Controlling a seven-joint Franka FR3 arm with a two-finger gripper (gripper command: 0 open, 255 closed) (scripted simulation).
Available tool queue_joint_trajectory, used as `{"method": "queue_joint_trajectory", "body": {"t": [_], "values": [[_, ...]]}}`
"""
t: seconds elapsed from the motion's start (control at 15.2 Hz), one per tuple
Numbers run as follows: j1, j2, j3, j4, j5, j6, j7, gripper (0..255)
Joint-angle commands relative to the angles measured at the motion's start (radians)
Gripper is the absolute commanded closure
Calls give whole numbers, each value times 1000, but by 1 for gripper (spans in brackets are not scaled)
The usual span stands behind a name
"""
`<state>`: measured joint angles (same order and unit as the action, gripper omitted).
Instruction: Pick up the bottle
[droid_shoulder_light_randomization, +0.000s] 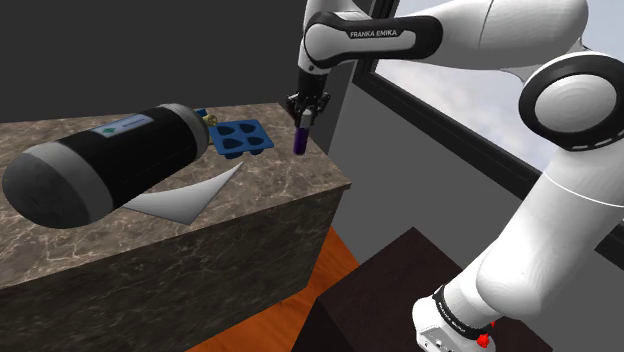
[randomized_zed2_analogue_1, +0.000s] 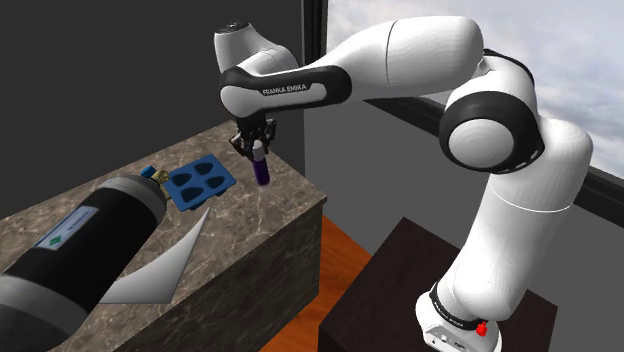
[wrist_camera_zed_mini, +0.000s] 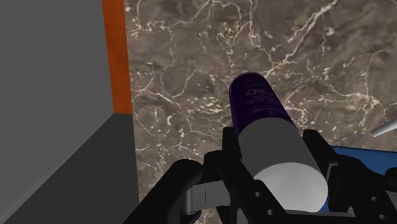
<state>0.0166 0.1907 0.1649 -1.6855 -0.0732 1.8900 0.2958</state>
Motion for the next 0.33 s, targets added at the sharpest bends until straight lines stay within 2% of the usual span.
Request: {"method": "queue_joint_trajectory", "body": {"t": [0.0,0.26], "values": [[-1,-2,0,26,1,-28,-3,255],[0,-4,0,52,2,-56,-4,255]]}}
